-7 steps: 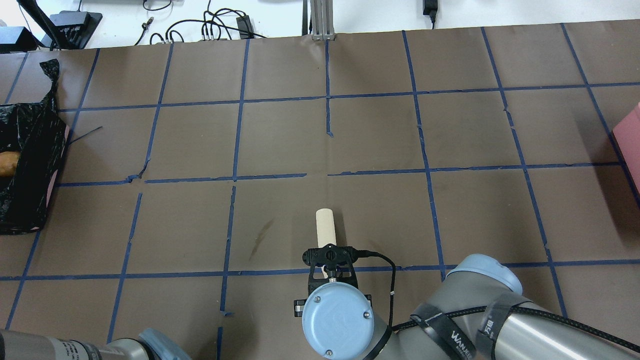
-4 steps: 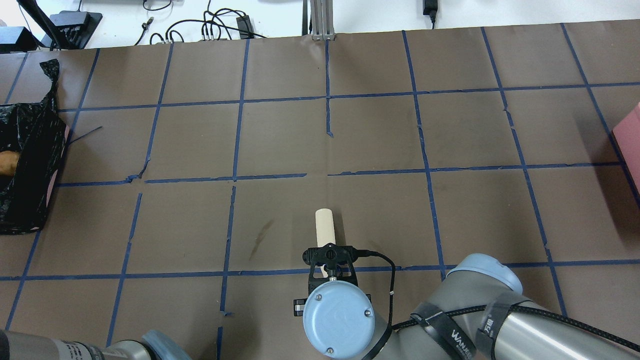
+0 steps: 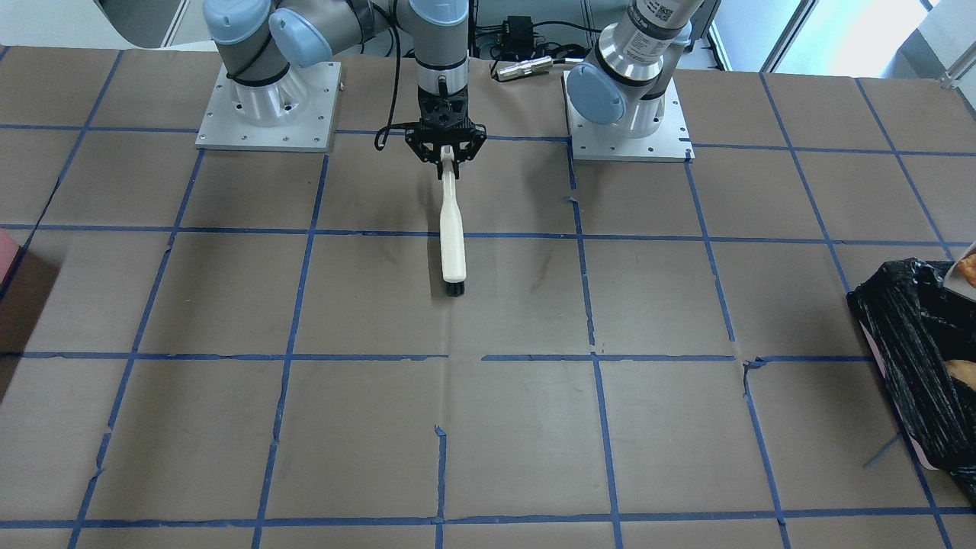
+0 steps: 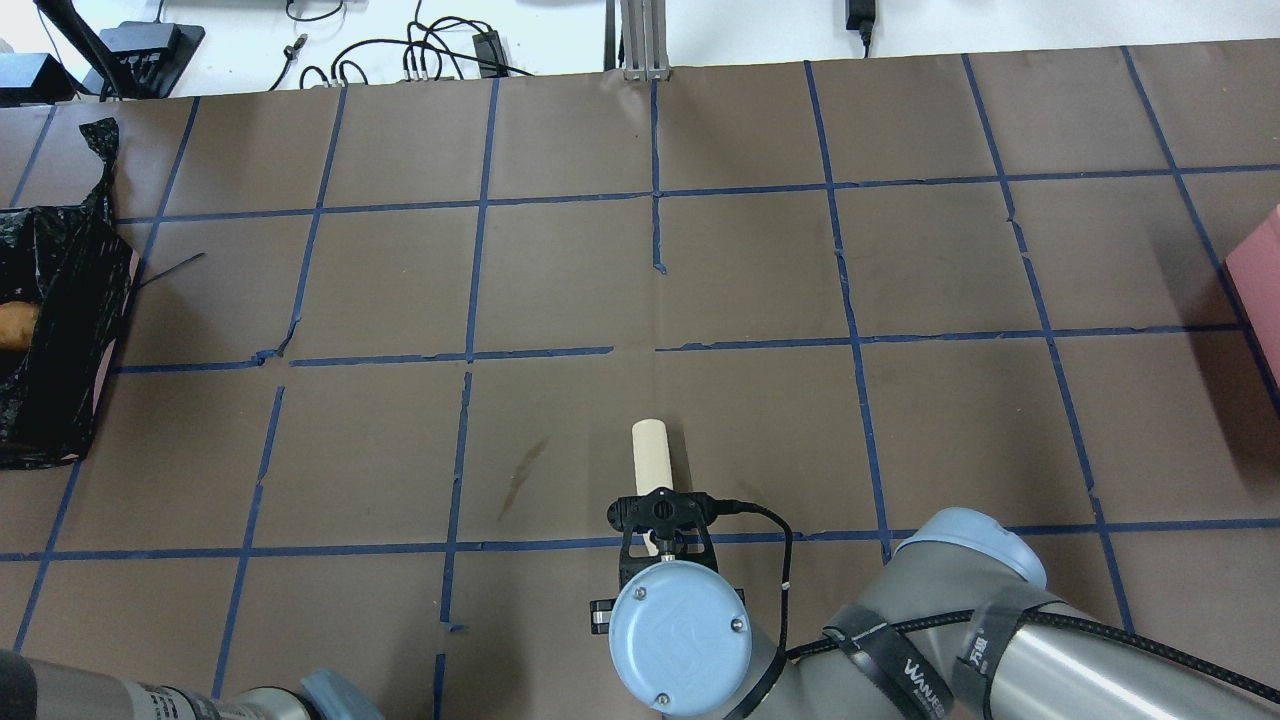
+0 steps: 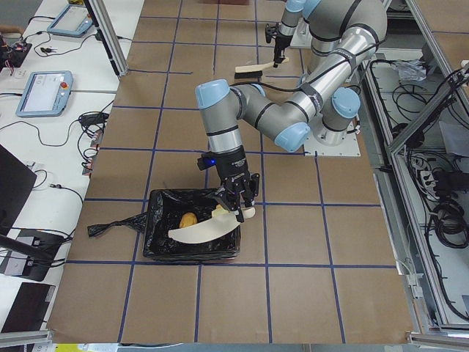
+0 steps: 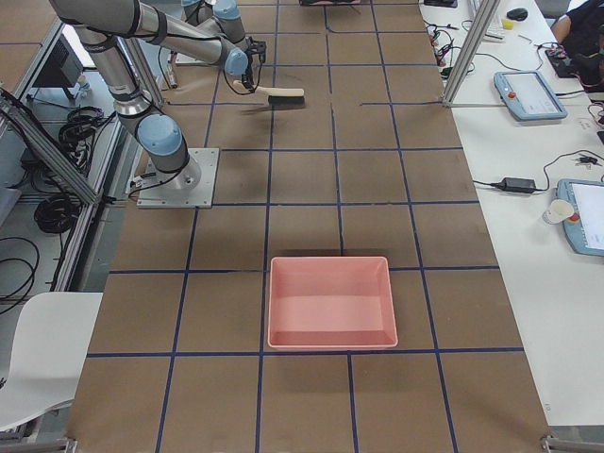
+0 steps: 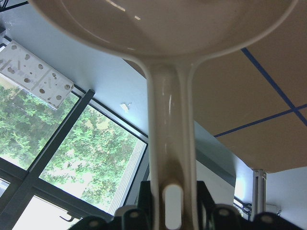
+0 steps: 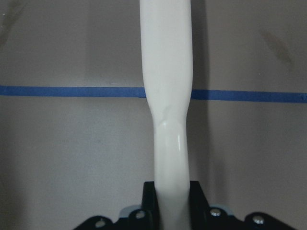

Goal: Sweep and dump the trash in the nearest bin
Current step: 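Tip the dustpan to dump the scraps into the trash bag with the left gripper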

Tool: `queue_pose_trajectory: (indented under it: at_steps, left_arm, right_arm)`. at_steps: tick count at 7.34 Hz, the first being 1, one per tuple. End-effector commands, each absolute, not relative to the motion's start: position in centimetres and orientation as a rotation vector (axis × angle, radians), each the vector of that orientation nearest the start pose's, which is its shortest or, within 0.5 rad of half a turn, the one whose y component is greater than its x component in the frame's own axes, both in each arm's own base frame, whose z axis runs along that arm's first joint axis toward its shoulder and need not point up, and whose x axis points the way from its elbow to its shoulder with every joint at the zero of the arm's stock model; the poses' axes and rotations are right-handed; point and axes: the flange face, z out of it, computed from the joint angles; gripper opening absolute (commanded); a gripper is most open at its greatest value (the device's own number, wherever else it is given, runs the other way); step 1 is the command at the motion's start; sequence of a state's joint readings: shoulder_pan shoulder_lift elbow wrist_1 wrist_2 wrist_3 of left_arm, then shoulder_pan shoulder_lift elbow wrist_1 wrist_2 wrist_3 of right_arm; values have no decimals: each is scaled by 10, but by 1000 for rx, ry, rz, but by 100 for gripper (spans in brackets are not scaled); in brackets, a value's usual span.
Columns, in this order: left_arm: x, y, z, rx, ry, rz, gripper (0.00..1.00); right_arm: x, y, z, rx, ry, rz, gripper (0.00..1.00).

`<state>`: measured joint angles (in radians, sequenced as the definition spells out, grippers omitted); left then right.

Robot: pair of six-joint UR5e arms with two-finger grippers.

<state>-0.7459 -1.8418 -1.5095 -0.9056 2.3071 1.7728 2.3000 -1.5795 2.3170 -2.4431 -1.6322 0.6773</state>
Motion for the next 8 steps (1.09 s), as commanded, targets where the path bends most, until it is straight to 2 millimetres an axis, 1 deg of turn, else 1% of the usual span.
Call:
queue_pose_trajectory:
  at_steps: [1, 2, 3, 4, 5, 6, 7, 8]
  left_arm:
    - [388, -499, 458, 940, 2169, 806, 1]
    - [383, -505, 457, 942, 2150, 830, 1]
    - [386, -512, 447, 950, 2142, 863, 1]
    - [390, -516, 447, 948, 2132, 881, 1]
    - [390, -515, 446, 951, 2132, 885, 1]
    - [387, -513, 456, 957, 2125, 883, 1]
    - [380, -506, 484, 950, 2104, 861, 1]
    - [378, -495, 507, 931, 2109, 819, 1]
  right_arm:
    - [361, -212, 238, -81, 3093, -219, 14]
    - [361, -211, 237, -82, 3095, -216, 14]
    - [361, -211, 237, -82, 3095, -216, 14]
    - [361, -211, 237, -77, 3095, -216, 17]
    - [360, -212, 237, -72, 3096, -216, 30]
    - [360, -213, 237, -65, 3096, -216, 45]
    - [360, -214, 238, -65, 3091, -222, 57]
    - [360, -215, 238, -69, 3093, -224, 73]
